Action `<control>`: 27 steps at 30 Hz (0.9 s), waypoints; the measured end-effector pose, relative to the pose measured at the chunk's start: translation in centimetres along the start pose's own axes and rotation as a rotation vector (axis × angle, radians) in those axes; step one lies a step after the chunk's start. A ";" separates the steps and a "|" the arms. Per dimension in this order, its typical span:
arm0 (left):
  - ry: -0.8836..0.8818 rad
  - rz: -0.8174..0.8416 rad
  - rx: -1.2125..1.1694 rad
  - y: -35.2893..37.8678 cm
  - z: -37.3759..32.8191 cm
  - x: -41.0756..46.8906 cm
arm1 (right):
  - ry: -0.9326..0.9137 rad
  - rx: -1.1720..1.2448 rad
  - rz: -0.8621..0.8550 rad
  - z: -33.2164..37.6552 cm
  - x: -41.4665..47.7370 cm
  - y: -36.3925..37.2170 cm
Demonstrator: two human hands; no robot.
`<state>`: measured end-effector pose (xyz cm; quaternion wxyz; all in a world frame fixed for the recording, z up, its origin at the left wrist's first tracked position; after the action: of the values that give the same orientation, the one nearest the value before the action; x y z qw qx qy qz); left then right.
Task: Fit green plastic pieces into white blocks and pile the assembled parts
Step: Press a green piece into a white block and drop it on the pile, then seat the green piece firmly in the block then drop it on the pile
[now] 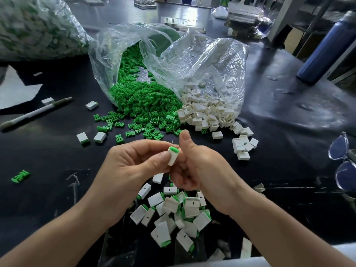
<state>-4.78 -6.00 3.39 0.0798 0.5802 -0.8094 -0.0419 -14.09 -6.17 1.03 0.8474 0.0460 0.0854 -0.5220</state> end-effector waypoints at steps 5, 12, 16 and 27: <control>-0.041 -0.019 0.093 -0.6 0.3 -0.1 | -0.123 -0.641 -0.399 2.5 -0.7 -4.9; -0.044 0.047 0.244 0.0 0.1 -0.6 | 0.001 -1.010 -0.711 1.9 -0.3 -11.5; -0.016 -0.111 0.183 -1.7 -0.4 -0.2 | 0.074 -1.089 -0.686 0.7 0.4 -12.0; -0.052 -0.223 0.181 -3.4 0.6 0.4 | 0.055 -1.084 -0.595 0.3 1.2 -11.0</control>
<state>-1.87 -7.44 2.30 0.0011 0.6703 -0.7420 0.0079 -23.38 -12.22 1.24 0.5660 -0.4034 0.3695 -0.6168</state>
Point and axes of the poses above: each hand's wrist, its own x-axis towards the middle knuckle, its own y-axis out of the palm, z = x × y, the point moved 8 cm from there along x, towards the middle knuckle, and after that the axes turned 3 degrees about z, right-handed, at the moved point
